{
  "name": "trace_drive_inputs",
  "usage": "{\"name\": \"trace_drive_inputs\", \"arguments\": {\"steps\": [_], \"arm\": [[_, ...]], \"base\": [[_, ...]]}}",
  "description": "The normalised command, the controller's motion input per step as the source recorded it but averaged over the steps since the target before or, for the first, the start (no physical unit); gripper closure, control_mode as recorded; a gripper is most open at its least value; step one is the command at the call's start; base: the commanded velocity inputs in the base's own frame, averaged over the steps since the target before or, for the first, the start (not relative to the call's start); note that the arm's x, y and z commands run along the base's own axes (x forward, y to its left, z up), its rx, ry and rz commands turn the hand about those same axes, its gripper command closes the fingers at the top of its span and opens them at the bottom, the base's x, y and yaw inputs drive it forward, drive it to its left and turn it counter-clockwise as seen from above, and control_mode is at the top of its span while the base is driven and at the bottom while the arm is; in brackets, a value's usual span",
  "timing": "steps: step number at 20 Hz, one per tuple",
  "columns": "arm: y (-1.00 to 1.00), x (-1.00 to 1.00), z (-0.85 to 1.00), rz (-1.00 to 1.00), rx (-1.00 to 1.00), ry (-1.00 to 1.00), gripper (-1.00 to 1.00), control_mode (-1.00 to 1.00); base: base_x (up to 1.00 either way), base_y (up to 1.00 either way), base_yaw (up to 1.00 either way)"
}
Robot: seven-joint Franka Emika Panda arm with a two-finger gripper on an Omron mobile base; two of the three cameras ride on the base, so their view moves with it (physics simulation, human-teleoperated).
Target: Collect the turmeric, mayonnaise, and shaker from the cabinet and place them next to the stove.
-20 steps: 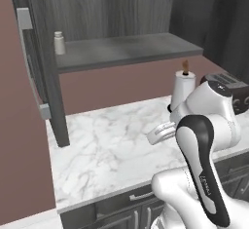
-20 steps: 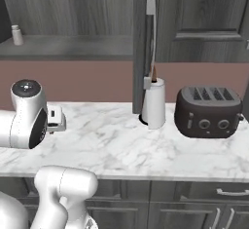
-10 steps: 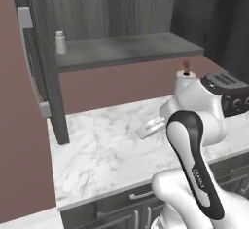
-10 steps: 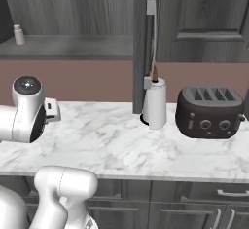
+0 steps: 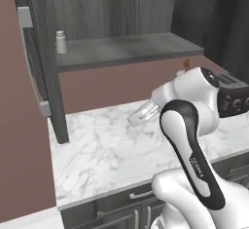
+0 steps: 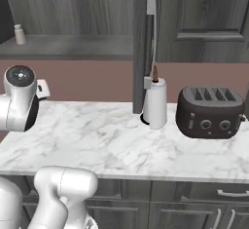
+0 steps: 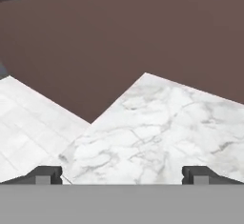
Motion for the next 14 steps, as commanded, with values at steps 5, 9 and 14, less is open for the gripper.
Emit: {"name": "trace_drive_inputs", "arguments": {"steps": [5,9,14], "arm": [[0.03,0.1,0.66,0.06,0.0,-0.16,-1.0,-1.0],[0.0,0.1,0.66,0.04,0.0,-0.14,-1.0,-1.0],[0.0,0.1,0.55,0.03,0.0,-0.12,-1.0,-1.0]], "base": [[0.0,0.0,0.0],[0.0,0.0,0.0],[0.0,0.0,0.0]]}}
